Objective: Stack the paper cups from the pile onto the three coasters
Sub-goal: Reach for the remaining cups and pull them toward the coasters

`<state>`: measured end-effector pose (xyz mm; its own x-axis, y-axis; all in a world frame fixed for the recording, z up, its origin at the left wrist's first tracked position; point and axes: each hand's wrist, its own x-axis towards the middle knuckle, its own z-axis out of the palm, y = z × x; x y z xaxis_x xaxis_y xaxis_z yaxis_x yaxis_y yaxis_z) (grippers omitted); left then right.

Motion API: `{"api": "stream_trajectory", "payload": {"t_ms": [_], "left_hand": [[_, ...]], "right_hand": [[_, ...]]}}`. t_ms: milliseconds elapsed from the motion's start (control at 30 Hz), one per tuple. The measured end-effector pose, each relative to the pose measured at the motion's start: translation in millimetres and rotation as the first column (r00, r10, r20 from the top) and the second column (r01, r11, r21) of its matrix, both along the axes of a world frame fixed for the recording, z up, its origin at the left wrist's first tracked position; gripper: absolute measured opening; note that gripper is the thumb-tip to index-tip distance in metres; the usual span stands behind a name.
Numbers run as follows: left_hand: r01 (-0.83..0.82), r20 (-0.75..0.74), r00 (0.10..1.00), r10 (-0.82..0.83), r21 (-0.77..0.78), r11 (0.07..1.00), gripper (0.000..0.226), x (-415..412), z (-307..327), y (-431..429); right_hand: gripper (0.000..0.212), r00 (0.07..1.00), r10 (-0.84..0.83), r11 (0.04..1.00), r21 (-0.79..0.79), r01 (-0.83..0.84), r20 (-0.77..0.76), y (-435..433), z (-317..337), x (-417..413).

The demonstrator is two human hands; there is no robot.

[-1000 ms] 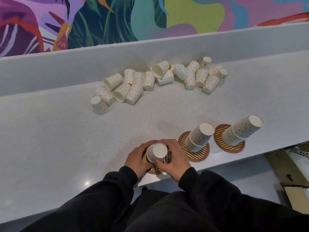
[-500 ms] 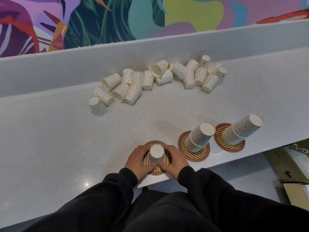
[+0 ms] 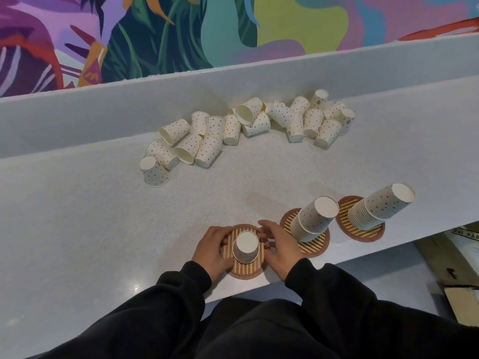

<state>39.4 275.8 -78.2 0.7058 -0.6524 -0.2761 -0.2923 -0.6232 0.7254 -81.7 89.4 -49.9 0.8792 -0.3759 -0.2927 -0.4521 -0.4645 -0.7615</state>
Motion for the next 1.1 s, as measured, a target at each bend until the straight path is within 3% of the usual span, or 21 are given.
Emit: {"api": "stream_trajectory", "payload": {"t_ms": [100, 200, 333, 433, 500, 567, 600, 767, 1033, 1100], "left_hand": [[-0.257, -0.061, 0.966, 0.251, -0.136, 0.957, 0.049, 17, 16, 10], [-0.431, -0.051, 0.901, 0.43, -0.208, 0.878, 0.04, 60, 26, 25], [-0.561, 0.102, 0.802, 0.589, -0.212, 0.8, 0.044, 132, 45, 43], [-0.583, 0.222, 0.753, 0.619, -0.213, 0.784, 0.053, 180, 61, 48], [-0.538, 0.321, 0.781, 0.536, -0.09, 0.838, 0.053, 209, 62, 52], [-0.49, 0.328, 0.836, 0.44, 0.086, 0.867, 0.06, 234, 52, 59], [-0.454, 0.292, 0.866, 0.405, 0.122, 0.883, 0.066, 234, 49, 59], [-0.346, 0.283, 0.905, 0.317, 0.059, 0.936, 0.079, 201, 36, 58], [-0.238, 0.148, 0.959, 0.242, -0.046, 0.97, 0.059, 169, 25, 49], [-0.237, 0.141, 0.96, 0.242, -0.048, 0.97, 0.058, 168, 29, 43]], "right_hand": [[0.055, 0.989, -0.094, 0.992, 0.091, 0.084, 0.113, -2, 31, 9], [0.047, 0.953, -0.212, 0.944, 0.297, 0.143, 0.216, 1, 75, 40], [0.036, 0.897, -0.391, 0.809, 0.541, 0.228, 0.207, 3, 117, 123], [0.04, 0.923, -0.302, 0.915, 0.344, 0.21, 0.237, 4, 116, 190], [0.043, 0.981, -0.056, 0.998, 0.021, 0.053, 0.185, 3, 102, 226], [0.053, 0.976, 0.217, 0.923, -0.32, -0.216, -0.031, 1, 85, 257], [0.059, 0.951, 0.276, 0.857, -0.411, -0.311, -0.142, 0, 76, 267], [0.069, 0.877, 0.296, 0.713, -0.523, -0.467, -0.379, -1, 42, 291], [0.057, 0.858, 0.273, 0.436, -0.739, -0.514, -0.436, -5, 37, 300], [0.055, 0.85, 0.289, 0.427, -0.735, -0.527, -0.441, -8, 34, 301]]}}
